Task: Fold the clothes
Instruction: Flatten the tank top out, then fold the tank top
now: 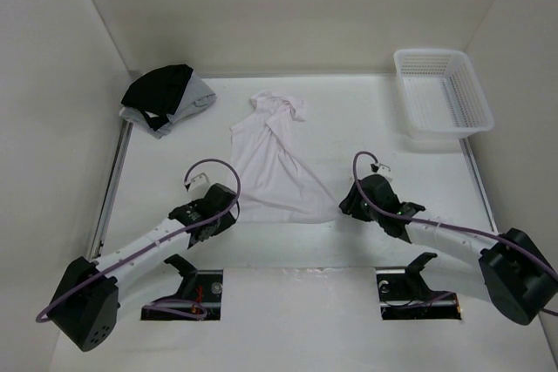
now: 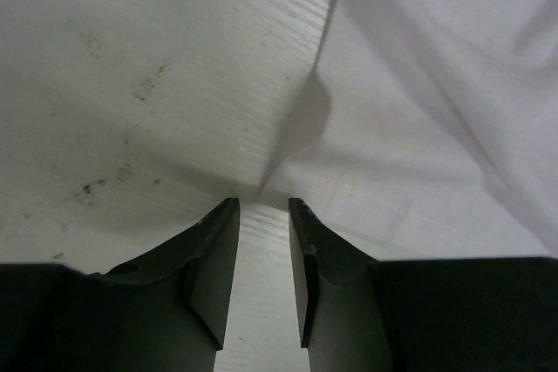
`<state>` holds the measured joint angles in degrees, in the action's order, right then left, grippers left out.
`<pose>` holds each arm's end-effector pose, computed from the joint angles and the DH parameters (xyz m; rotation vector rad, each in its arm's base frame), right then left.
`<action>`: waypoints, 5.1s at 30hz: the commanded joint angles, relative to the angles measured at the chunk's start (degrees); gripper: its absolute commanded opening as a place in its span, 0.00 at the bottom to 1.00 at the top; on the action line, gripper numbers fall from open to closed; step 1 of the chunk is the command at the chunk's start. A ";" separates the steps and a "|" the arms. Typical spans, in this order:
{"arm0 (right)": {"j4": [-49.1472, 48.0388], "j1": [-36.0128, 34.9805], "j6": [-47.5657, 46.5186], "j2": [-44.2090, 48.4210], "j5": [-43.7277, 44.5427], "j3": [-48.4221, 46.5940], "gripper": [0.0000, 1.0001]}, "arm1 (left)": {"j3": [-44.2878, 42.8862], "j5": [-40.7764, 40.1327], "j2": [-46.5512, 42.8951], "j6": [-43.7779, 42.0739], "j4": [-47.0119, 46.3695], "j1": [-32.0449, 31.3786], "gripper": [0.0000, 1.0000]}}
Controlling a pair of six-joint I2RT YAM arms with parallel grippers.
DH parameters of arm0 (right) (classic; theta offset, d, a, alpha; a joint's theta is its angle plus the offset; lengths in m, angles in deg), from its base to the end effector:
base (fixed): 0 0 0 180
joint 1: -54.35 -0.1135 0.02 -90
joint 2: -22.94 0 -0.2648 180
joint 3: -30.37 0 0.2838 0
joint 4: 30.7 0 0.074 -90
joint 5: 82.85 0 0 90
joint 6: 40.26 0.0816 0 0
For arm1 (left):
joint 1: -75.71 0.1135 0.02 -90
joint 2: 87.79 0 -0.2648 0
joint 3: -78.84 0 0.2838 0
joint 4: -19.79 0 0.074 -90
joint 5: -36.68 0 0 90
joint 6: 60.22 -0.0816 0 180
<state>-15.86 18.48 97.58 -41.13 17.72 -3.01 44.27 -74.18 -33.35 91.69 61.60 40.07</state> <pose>0.2165 0.1380 0.0967 0.3408 2.3793 0.4897 0.1829 -0.0954 0.1002 -0.6930 2.4499 -0.1741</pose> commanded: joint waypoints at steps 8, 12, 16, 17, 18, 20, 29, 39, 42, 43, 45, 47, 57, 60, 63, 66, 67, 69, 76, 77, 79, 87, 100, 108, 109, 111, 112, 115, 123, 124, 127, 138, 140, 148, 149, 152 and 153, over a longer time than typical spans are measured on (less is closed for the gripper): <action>-6.41 0.33 0.33 -2.28 -2.30 -0.10 0.43 | 0.93 -0.06 2.60 -1.09 -5.61 0.97 0.30; -6.85 0.24 0.59 -2.99 -3.18 -0.28 0.38 | 0.93 -0.06 3.48 -1.27 -6.40 1.23 0.21; -6.24 -0.02 1.38 -2.02 -3.36 0.25 0.39 | 1.80 -0.06 2.52 -1.27 -6.40 1.93 0.13; -5.89 -0.20 1.56 -1.67 -3.53 0.42 0.39 | 1.98 0.03 2.17 -1.27 -6.40 2.19 0.11; -5.62 -0.46 1.82 -1.32 -3.62 0.60 0.40 | 2.15 0.29 1.99 -1.27 -6.40 2.37 0.10; -5.45 -0.90 2.17 -0.88 -3.80 1.04 0.40 | 2.24 0.65 1.73 -1.27 -6.40 2.64 0.07; -4.22 -2.13 3.32 0.27 -4.41 1.74 0.35 | 2.16 0.74 -2.49 -2.41 -5.96 2.28 0.03; -3.35 -2.13 1.66 8.49 -4.07 -1.50 0.01 | -5.03 -1.54 -6.70 -6.53 -2.11 0.18 0.00; 5.68 -2.92 -1.33 19.74 -1.79 -8.25 0.00 | -14.77 -6.54 -12.23 -10.74 3.86 -1.66 0.00; 9.20 -3.36 -2.82 23.00 -0.13 -11.76 0.00 | -19.07 -8.82 -13.99 -12.50 5.88 -2.19 0.00; 14.83 -4.50 -6.07 26.62 3.30 -19.92 0.00 | -27.60 -12.96 -16.54 -15.93 7.83 -3.51 0.00; 18.36 -6.17 -9.58 27.42 6.21 -28.80 0.00 | -35.42 -15.95 -17.52 -19.35 7.49 -4.92 0.00; 25.49 -19.69 -24.62 17.15 18.78 -69.41 0.00 | -62.68 -22.55 -12.34 -35.00 -5.25 -9.76 0.00; 26.55 -22.61 -28.75 12.67 20.19 -76.99 0.00 | -66.83 -22.30 -9.01 -37.91 -7.45 -9.93 0.00; 25.41 -18.51 -28.77 9.68 17.49 -77.36 0.00 | -67.28 -22.55 -4.88 -38.70 -9.03 -10.28 0.01; 21.99 -8.77 -25.96 6.61 7.41 -74.29 0.00 | -65.79 -21.16 -0.31 -38.62 -11.40 -8.18 0.02; 21.37 -3.77 -23.60 4.77 2.66 -73.24 0.00 | -64.39 -20.11 1.36 -38.10 -12.28 -6.52 0.02; 19.09 4.51 -19.81 0.99 -5.34 -71.04 0.00 | -60.62 -15.03 5.75 -35.56 -13.95 -1.44 0.03; 15.02 18.16 -16.20 -20.27 -17.15 -81.63 0.00 | -66.45 5.21 29.21 -23.85 -15.90 19.15 0.02; 15.99 19.21 -15.93 -23.17 -17.59 -85.49 0.00 | -70.32 5.74 31.59 -24.29 -15.29 19.59 0.02; 18.71 20.63 -15.75 -27.58 -18.56 -93.14 0.00 | -78.75 6.62 34.76 -25.34 -12.83 20.04 0.02; 29.35 21.42 -15.67 -38.49 -19.97 -122.16 0.00 | -100.75 6.45 38.55 -28.33 -7.90 22.59 0.02; 15.05 16.69 -16.37 -8.39 -11.90 -67.51 0.00 | -60.22 0.57 17.66 -28.87 -18.26 18.29 0.02; 9.32 1.85 -7.43 21.93 -0.39 -17.74 0.00 | -15.90 -5.94 -16.51 -22.02 -10.83 12.49 0.02; 10.36 -2.27 -3.75 26.76 1.98 -11.41 0.00 | -12.12 -6.29 -21.95 -19.92 -5.75 11.96 0.02; 13.96 -7.91 1.88 33.55 5.15 -4.26 0.00 | -8.75 -5.86 -28.39 -15.96 2.00 10.99 0.01; 17.72 -11.94 6.96 37.66 6.64 -0.84 0.00 | -7.44 -4.99 -32.07 -12.64 6.73 9.85 0.00; 26.52 -21.70 15.42 44.45 10.42 1.74 0.00 | -6.72 -3.48 -37.11 -5.51 13.70 4.33 0.00; 32.36 -36.88 17.86 35.72 24.58 -7.47 0.01 | -7.07 -13.22 -31.61 1.90 13.14 -6.50 0.00; 29.91 -32.06 13.21 31.94 23.81 -9.22 0.01 | -6.99 -14.20 -29.15 1.20 10.50 -6.42 0.00; 16.59 -16.43 0.11 22.80 13.12 -11.79 0.00 | -8.82 -14.56 -16.69 -5.28 -4.85 -1.87 0.00; -10.28 17.63 -8.29 -23.42 -13.98 -41.63 0.00 | -39.82 -4.45 31.49 -15.59 -33.20 18.27 0.00; -9.23 20.01 -7.76 -30.90 -16.45 -49.54 0.00 | -46.41 -3.75 38.33 -16.55 -32.69 20.12 0.01; -2.91 23.09 -5.64 -52.20 -20.14 -70.77 0.41 | -58.50 2.14 53.59 -17.70 -32.16 23.55 0.33; -2.81 22.92 -5.82 -51.25 -20.15 -69.11 0.43 | -56.40 2.14 52.28 -17.35 -32.33 23.73 0.35; -4.91 22.83 -7.14 -45.19 -18.40 -60.33 0.42 | -45.96 2.05 45.00 -17.18 -34.08 23.21 0.35; -5.96 22.74 -7.23 -42.22 -17.52 -56.22 0.39 | -41.40 2.05 41.92 -17.17 -35.48 22.68 0.35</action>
<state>-19.51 41.84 91.46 -91.08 0.02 -64.71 -4.54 -73.17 18.21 75.12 29.28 63.63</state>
